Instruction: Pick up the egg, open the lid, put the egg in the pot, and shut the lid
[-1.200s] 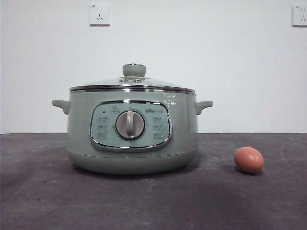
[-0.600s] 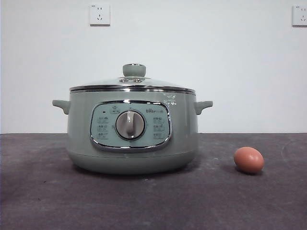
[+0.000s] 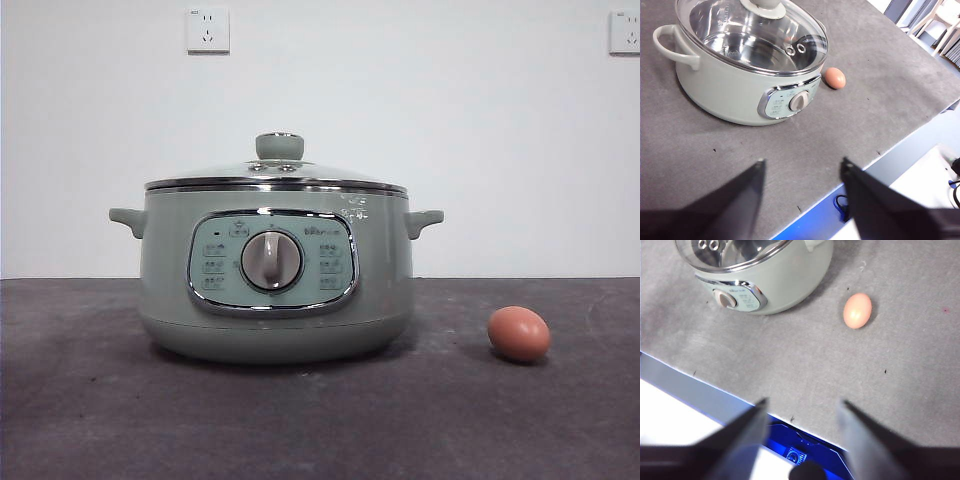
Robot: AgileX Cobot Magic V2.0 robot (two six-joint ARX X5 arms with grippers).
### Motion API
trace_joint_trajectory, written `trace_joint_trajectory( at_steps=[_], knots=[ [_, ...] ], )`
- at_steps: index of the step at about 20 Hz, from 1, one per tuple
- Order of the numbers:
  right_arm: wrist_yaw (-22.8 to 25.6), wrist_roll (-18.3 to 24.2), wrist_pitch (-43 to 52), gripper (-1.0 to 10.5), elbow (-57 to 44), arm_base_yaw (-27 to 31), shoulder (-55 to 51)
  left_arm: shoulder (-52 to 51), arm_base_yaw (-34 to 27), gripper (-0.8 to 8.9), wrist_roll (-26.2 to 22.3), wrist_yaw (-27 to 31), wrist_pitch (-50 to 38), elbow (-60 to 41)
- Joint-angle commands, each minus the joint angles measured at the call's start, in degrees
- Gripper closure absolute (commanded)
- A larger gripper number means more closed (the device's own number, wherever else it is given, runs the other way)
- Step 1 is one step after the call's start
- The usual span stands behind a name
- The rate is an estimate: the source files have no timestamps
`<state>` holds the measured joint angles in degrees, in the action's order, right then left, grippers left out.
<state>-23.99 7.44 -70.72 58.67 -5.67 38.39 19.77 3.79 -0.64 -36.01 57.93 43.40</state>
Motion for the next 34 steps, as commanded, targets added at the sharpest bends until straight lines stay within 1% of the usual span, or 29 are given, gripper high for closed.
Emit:
trace_joint_trajectory(
  at_steps=[1, 5, 6, 9, 12, 15, 18, 20, 22, 24, 26, 31, 33, 34],
  knots=[
    [0.02, -0.52, 0.33, 3.5, 0.09, -0.13, -0.13, 0.24, -0.02, 1.78, -0.48, -0.02, -0.07, 0.09],
    [0.02, -1.18, 1.79, 3.5, 0.09, -0.13, 0.44, 0.35, -0.02, 1.79, -0.48, -0.07, -0.07, 0.09],
    [-0.09, -2.12, 2.84, 3.5, 0.09, -0.13, 1.22, 0.35, -0.02, 1.79, -0.48, -0.09, -0.07, 0.09],
    [-0.09, -2.49, 5.66, 3.5, 0.09, -0.15, 4.83, 0.35, -0.02, 1.79, -0.48, -0.11, -0.15, 0.09],
    [0.28, -2.91, 8.92, 3.5, 0.09, -1.42, 11.78, 0.35, -0.02, 1.80, -0.48, -0.11, -0.50, 0.09],
    [0.87, -2.95, 13.35, 3.5, 0.09, -3.96, 19.58, 0.35, -0.02, 1.80, -0.48, -0.09, -0.96, 0.09],
    [8.17, -3.48, 18.60, 3.5, 0.09, -7.61, 28.15, 0.35, -0.02, 1.79, -0.48, -0.07, -1.29, 0.09],
    [11.37, -3.56, 21.46, 3.5, 0.09, -8.92, 33.53, 0.35, -0.02, 1.79, -0.48, -0.07, -1.31, 0.09],
    [12.63, -3.98, 24.61, 3.5, 0.09, -9.62, 37.81, 0.35, -0.02, 1.80, -0.48, -0.07, -1.29, 0.09],
    [12.92, -4.81, 27.43, 3.5, 0.09, -10.25, 41.46, 0.35, -0.02, 1.80, -0.48, -0.04, -1.31, 0.09],
    [15.37, -5.01, 29.70, 3.5, 0.09, -10.69, 44.52, 0.35, -0.02, 1.80, -0.48, -0.04, -1.29, 0.09],
    [15.76, -5.16, 34.69, 3.5, 0.09, -12.11, 51.17, 0.35, -0.02, 1.80, -0.48, 0.00, -1.29, 0.09],
    [17.88, -5.53, 36.46, 3.6, 0.09, -12.72, 53.70, 0.35, -0.02, 1.80, -0.48, 0.00, -1.29, 0.09],
    [18.49, -5.51, 37.29, 3.9, 0.09, -12.98, 54.77, 0.35, -0.02, 1.80, -0.48, 0.00, -1.29, 0.09]
  ],
)
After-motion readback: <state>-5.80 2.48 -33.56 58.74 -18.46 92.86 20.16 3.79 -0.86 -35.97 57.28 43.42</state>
